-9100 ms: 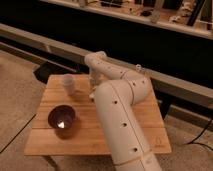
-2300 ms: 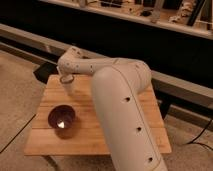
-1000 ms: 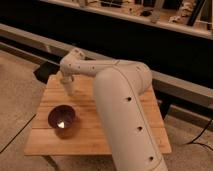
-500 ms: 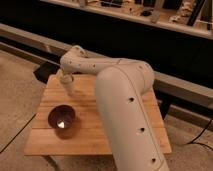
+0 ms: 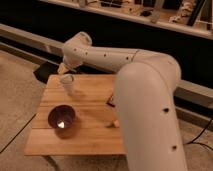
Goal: Place the eraser in the ceramic cup
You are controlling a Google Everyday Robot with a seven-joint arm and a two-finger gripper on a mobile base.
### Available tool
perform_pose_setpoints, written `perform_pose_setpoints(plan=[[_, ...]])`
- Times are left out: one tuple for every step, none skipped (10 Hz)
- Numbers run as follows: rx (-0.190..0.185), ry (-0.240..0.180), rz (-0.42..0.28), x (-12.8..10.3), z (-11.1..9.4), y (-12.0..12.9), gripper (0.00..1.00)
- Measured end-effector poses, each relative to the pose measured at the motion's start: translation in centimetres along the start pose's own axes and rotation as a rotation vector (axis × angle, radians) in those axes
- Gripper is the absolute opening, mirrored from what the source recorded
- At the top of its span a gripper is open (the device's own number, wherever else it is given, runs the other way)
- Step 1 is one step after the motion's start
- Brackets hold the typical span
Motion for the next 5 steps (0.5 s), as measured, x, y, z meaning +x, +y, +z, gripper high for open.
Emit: perform_pose_setpoints(plan=[[0.008, 0.049, 0.012, 1.9, -2.1, -0.4, 0.80], [0.009, 0.075, 0.016, 2.9, -3.3, -0.2, 0.80], [0.010, 0.084, 0.019, 3.2, -3.7, -0.2, 0.80], [0.009, 0.085, 0.018, 3.2, -3.7, -0.1, 0.80], [0.004, 0.084, 0.016, 3.1, -3.7, 0.3, 0.80]])
